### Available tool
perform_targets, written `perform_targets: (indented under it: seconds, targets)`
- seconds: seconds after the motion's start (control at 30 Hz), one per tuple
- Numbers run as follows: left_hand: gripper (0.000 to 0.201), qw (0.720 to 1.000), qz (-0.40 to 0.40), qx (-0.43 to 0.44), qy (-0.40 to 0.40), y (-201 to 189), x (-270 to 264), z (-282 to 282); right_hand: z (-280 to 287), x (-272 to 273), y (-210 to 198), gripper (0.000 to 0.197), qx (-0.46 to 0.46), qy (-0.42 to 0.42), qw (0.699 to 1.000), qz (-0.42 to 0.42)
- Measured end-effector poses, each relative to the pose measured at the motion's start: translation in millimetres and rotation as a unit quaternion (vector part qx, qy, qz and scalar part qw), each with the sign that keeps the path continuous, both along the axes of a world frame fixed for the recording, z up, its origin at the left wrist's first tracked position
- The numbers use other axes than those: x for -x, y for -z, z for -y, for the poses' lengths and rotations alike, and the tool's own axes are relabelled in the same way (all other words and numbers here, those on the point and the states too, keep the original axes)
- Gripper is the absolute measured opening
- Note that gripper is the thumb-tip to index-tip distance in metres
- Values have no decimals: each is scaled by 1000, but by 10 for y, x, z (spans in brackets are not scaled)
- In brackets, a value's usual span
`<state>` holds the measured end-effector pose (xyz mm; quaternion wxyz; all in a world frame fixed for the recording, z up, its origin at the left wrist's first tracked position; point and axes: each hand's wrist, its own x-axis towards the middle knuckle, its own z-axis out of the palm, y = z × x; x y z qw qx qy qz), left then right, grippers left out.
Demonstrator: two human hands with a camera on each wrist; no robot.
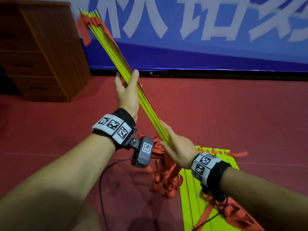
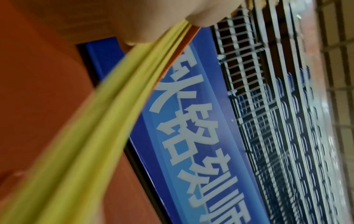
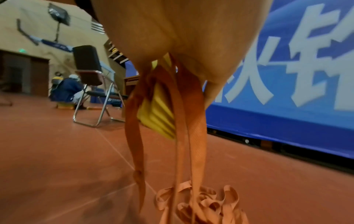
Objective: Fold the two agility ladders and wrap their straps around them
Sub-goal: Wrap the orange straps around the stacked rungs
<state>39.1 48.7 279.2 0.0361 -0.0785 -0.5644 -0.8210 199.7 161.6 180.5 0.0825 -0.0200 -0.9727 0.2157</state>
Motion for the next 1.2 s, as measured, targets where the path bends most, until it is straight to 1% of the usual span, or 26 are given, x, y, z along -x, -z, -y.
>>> perform_targets:
  seconds: [0.03,0.13,0.2,0.23,0.27,0.33,0.37,0.43,0.47,0.5,0.53,0.6,0.63,0.67,0.7,0.8,0.83,0.87,0.93,1.03,1.1,1.13,1.17,1.2]
  targets:
    - [78,999,-7,32,19,72,-62,-21,-11,24,-19,72,14,-3,1000,-23]
    - [89,991,-8,111,76,385,-348,-163,-16,113,-112,71,56,-38,995,-70]
    - [98,987,-7,145,73,524,-527,-253,1,166,-206,70,47,-35,994,-88]
    - [99,986,-9,157,61,557,-561,-288,17,181,-248,70,39,-25,994,-98]
    - [94,985,-19,167,48,530,-586,-306,33,190,-281,72,34,-14,993,-109]
    - [73,982,-44,182,15,483,-529,-326,61,190,-362,81,41,9,992,-117]
    - [60,981,-56,187,3,455,-502,-323,62,187,-391,88,62,24,992,-107]
    - [33,982,-77,175,4,408,-463,-305,37,169,-439,103,125,63,988,-67]
    - [27,982,-82,168,7,397,-442,-292,8,166,-444,107,147,84,985,-41]
    - [27,983,-87,165,4,396,-424,-294,-27,153,-442,108,160,97,982,-14]
    - [32,982,-92,168,-1,384,-420,-291,-58,141,-429,108,169,99,981,14]
    - [40,981,-104,163,-12,354,-405,-287,-113,115,-377,107,183,86,977,68]
    - [41,980,-111,161,-24,347,-384,-284,-134,98,-337,106,179,73,977,91]
    - [41,979,-118,159,-36,330,-366,-271,-160,87,-294,99,162,64,979,109]
    - [43,979,-126,153,-50,316,-346,-259,-198,79,-251,87,139,61,981,122]
    - [54,977,-141,145,-70,294,-276,-202,-298,49,-224,35,97,75,984,132]
    - [58,975,-149,147,-72,288,-261,-176,-317,38,-252,23,79,84,986,122]
    - [61,973,-155,154,-79,277,-250,-144,-332,33,-291,16,58,94,988,107]
    - [64,967,-160,172,-100,270,-224,-81,-350,35,-365,13,40,101,992,62]
    - [67,963,-155,186,-119,276,-194,-18,-397,69,-444,20,57,85,995,3]
    - [72,964,-156,180,-115,272,-197,-3,-407,87,-492,21,54,69,996,-22]
    - [73,966,-154,175,-112,267,-194,3,-403,92,-510,22,63,60,996,-23]
    - [72,967,-149,177,-110,270,-182,8,-395,84,-525,22,94,46,994,-14]
    - [68,966,-151,183,-106,277,-162,14,-386,74,-530,23,145,29,989,1]
